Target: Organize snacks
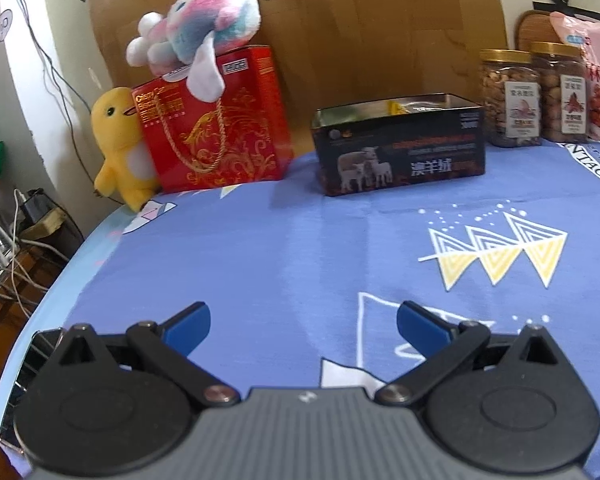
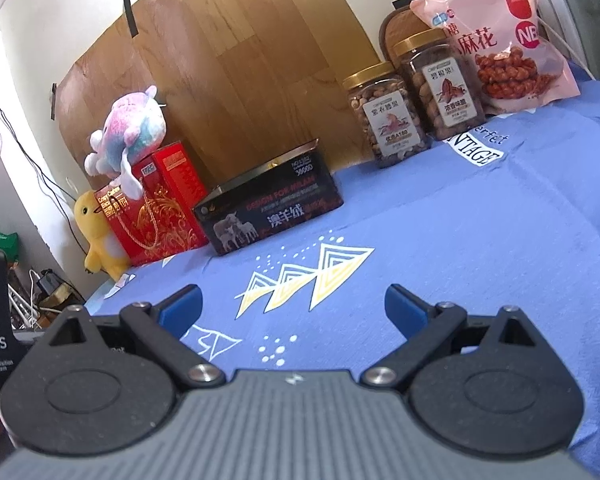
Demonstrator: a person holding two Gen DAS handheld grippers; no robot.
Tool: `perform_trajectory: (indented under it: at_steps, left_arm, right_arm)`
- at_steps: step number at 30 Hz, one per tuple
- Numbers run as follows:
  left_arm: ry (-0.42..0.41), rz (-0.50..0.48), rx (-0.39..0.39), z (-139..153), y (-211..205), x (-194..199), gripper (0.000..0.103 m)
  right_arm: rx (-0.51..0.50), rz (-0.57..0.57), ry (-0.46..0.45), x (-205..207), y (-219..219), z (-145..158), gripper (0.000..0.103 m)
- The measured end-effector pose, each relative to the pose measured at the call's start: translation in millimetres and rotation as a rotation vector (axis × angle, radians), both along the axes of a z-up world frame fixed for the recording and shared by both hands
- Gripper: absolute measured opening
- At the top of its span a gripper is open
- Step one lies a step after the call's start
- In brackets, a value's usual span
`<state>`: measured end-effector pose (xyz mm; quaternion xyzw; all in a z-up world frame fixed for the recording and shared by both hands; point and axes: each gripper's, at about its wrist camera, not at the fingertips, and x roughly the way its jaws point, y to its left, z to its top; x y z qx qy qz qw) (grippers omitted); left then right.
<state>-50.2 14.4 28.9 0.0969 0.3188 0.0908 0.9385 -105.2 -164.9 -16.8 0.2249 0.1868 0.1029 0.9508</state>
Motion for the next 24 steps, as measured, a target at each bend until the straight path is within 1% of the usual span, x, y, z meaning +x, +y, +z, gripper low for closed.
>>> perform_trajectory:
  at_steps: [11, 24]
  left_arm:
    - [0.003, -0.003, -0.002, -0.5, 1.8, -1.0, 0.103]
    - [0.020, 0.036, 0.005, -4.1, 14.5, 1.4, 0.103]
  right_arm:
    - [0.000, 0.002, 0.002, -1.3, 1.6, -1.8, 0.099]
    - [-0.017, 0.037, 0.015, 0.7, 9.6, -4.4, 0.099]
